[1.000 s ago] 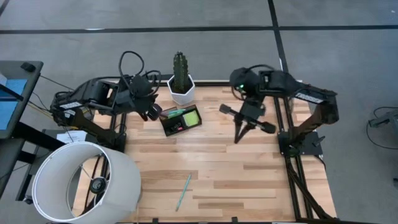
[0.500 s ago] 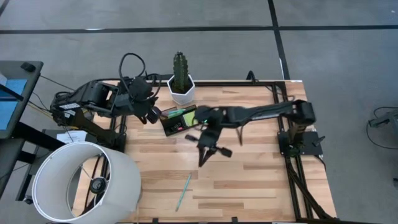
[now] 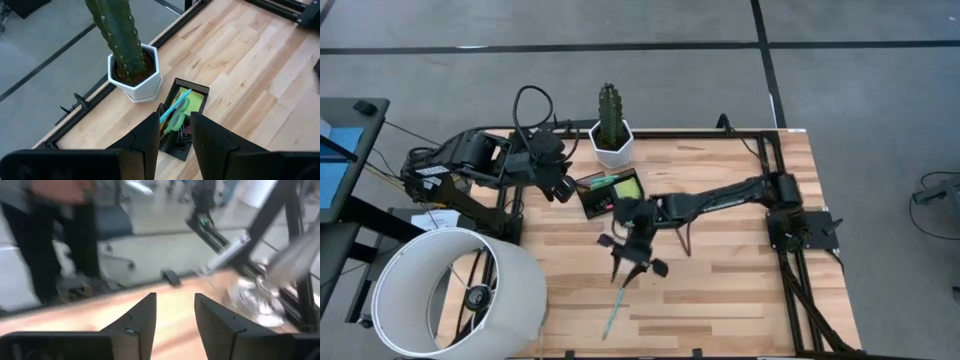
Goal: Pick and place office supplies into organizer
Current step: Put the blue pencil into the black mesh organizer, then return to Home Position
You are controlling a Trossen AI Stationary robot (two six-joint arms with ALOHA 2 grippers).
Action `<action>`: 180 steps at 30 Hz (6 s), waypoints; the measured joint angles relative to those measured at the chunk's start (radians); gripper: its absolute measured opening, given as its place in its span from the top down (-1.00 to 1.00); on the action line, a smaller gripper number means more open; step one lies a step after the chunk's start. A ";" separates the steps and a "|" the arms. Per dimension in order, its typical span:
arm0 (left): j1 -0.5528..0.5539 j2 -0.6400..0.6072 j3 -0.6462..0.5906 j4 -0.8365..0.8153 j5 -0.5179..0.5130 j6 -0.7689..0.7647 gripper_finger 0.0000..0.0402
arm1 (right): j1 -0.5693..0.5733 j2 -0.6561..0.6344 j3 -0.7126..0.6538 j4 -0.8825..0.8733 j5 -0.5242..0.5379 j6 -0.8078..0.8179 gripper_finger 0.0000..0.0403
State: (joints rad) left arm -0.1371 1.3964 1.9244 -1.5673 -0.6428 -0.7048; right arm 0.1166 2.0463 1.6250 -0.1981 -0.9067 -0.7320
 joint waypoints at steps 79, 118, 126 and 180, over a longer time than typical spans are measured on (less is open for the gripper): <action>0.000 0.000 0.000 -0.004 -0.089 0.079 0.49 | -0.302 -0.200 0.006 -0.279 0.756 0.212 0.93; 0.003 -0.001 0.000 -0.004 -0.133 0.147 0.49 | -0.320 0.237 0.641 -0.822 0.885 -0.138 0.93; 0.003 -0.001 0.000 -0.003 -0.132 0.148 0.49 | -0.312 0.234 0.641 -0.728 0.882 -0.167 0.79; -0.336 -1.168 -1.671 1.361 -0.175 0.041 0.49 | -0.741 -1.308 -0.473 -0.710 0.345 0.586 0.64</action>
State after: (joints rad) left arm -0.4728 0.2285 0.2529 -0.2067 -0.8174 -0.6637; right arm -0.6248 0.7385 1.1522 -0.9082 -0.5614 -0.1461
